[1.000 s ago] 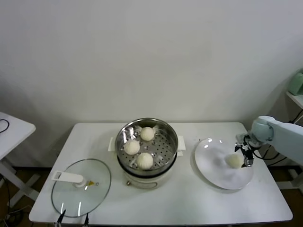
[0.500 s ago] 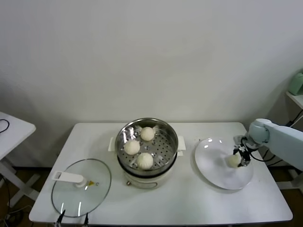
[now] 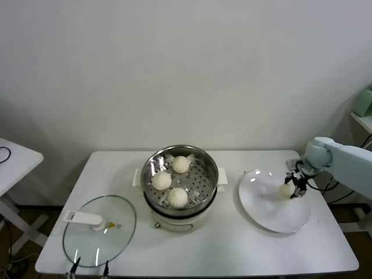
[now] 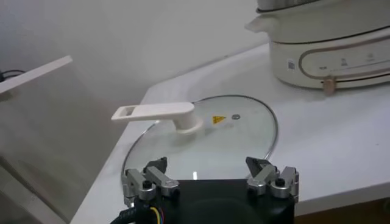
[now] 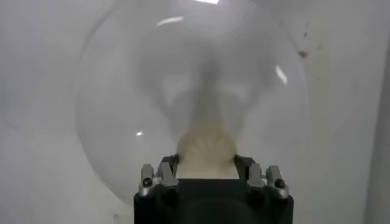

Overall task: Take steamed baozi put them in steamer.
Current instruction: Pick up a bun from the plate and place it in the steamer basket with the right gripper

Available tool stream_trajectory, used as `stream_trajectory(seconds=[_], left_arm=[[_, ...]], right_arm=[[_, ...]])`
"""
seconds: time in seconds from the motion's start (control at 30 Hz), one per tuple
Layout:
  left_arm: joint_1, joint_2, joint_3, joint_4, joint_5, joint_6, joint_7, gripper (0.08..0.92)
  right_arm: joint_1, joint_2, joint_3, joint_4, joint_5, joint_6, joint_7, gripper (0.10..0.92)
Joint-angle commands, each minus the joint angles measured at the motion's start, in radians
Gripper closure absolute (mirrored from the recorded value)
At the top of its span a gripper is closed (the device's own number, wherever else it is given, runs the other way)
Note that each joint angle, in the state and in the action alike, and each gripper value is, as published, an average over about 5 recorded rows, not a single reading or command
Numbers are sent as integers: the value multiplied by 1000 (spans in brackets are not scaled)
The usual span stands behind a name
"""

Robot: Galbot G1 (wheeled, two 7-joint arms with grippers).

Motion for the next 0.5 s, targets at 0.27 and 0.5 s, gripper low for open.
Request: stream_trajectory(seconds=[0.27, 0.5], left_arm=[[0, 16, 1, -17, -15, 5, 3, 177], [-5, 20, 2, -18, -22, 6, 4, 177]], right_arm=[[691, 125, -441, 321, 408, -75, -27, 395], [759, 205, -390, 438, 545, -141, 3, 392]])
